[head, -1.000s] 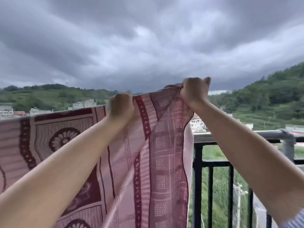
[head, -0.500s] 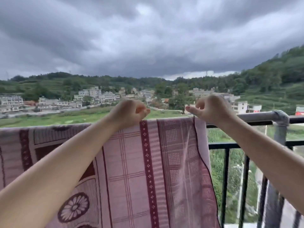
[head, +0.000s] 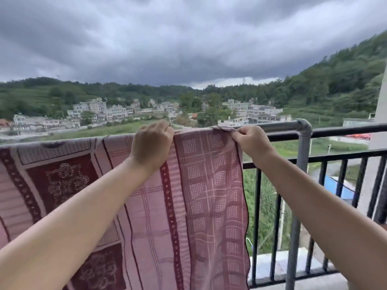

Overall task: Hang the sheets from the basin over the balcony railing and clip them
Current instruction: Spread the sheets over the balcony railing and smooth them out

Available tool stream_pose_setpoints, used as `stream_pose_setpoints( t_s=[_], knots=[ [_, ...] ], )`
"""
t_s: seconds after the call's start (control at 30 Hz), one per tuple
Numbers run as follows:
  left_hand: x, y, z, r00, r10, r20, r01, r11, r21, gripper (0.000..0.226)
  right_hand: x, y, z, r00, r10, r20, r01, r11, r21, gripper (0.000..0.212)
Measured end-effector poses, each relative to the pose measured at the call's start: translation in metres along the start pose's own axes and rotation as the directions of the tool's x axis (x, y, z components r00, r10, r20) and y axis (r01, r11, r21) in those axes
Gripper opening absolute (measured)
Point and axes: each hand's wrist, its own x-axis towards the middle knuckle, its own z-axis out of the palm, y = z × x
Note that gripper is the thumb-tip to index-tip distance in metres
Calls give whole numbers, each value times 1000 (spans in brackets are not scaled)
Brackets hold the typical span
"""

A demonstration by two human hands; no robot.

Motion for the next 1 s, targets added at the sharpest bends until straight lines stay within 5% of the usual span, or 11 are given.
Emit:
stream_pose_setpoints(
  t_s=[0.2, 0.37, 0.43, 0.53, 0.63, 0.7, 0.77, 0.87, 1.0],
  knots=[
    [70, 36, -13, 958, -285, 25, 284, 937, -202, 27, 59, -14, -69, 998, 63, -27, -60, 994, 96, 35],
    [156, 102, 11, 972, -211, 105, 233, 933, -274, 30, 132, 12, -147, 955, 209, -209, -148, 950, 275, 24],
    [187, 126, 32, 973, -156, 168, 202, 931, -304, 33, 151, 34, -169, 943, 258, -209, -219, 956, 193, 14],
    [211, 147, 70, 916, -85, 391, 219, 924, -313, 24, 152, 72, -181, 953, 296, -69, -304, 935, -185, 51],
    [207, 154, 86, 765, 1, 644, 200, 950, -240, 27, 132, 105, -176, 913, 351, 210, -309, 928, -207, 79],
    [201, 153, 77, 854, 23, 520, 190, 916, -352, 25, 120, 122, -175, 925, 270, 267, -221, 955, -199, 65],
    [193, 156, 63, 968, -26, 248, 149, 857, -493, 25, 110, 136, -172, 951, 201, 237, -181, 978, -101, 48],
    [167, 170, 42, 982, 122, 147, -34, 868, -496, 29, 105, 151, -174, 980, 135, 148, -143, 989, 41, 37],
    [135, 171, 47, 978, 203, 53, -181, 943, -279, 29, 94, 151, -186, 994, -33, 105, 52, 981, -185, 24]
  ],
)
